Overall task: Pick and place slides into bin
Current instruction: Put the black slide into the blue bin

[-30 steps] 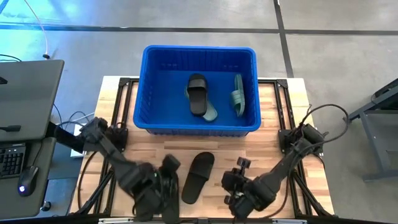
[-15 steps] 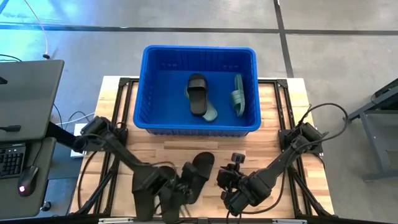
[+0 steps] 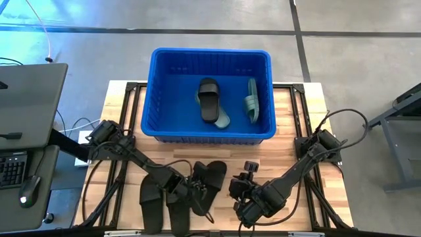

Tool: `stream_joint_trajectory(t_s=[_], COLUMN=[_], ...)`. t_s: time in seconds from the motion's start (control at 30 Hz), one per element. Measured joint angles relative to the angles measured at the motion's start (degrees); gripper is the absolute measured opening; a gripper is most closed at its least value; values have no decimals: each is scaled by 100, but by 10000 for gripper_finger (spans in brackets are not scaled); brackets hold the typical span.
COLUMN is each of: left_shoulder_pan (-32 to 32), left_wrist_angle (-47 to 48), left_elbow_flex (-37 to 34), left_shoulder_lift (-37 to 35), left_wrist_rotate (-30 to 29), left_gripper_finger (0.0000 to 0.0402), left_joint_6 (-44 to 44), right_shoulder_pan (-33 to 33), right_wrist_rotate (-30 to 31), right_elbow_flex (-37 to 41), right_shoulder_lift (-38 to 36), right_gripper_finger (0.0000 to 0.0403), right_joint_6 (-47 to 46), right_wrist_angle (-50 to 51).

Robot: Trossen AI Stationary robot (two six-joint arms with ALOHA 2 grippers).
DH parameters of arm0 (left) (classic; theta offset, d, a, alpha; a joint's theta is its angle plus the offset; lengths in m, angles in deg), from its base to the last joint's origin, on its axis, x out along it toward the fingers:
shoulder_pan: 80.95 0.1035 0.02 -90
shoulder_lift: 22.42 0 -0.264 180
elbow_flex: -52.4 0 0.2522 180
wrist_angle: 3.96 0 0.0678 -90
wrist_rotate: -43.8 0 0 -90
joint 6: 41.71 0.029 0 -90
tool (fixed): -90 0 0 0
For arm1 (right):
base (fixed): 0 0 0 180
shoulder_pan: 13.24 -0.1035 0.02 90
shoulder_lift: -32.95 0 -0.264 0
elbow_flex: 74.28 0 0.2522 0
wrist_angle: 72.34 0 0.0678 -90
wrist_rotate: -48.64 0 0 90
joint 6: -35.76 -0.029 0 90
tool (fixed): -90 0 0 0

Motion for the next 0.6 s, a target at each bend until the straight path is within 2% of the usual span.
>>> stream_joint_trajectory(t_s=[0.2,0.6], left_shoulder_pan=[62,933], left_wrist_angle=[39,-142], left_elbow_flex=[-54,-36], left_shoulder_lift=[-2,214], left_wrist_rotate=[-806,224], left_gripper_finger=[152,110], left_joint_6=[16,63], right_shoulder_pan=[4,4], right_wrist_rotate=[2,4], right_elbow_flex=[0,0], right_shoulder_lift=[0,0], right_gripper_finger=[84,84], right_joint_6=[-4,0], right_wrist_angle=[-3,-7])
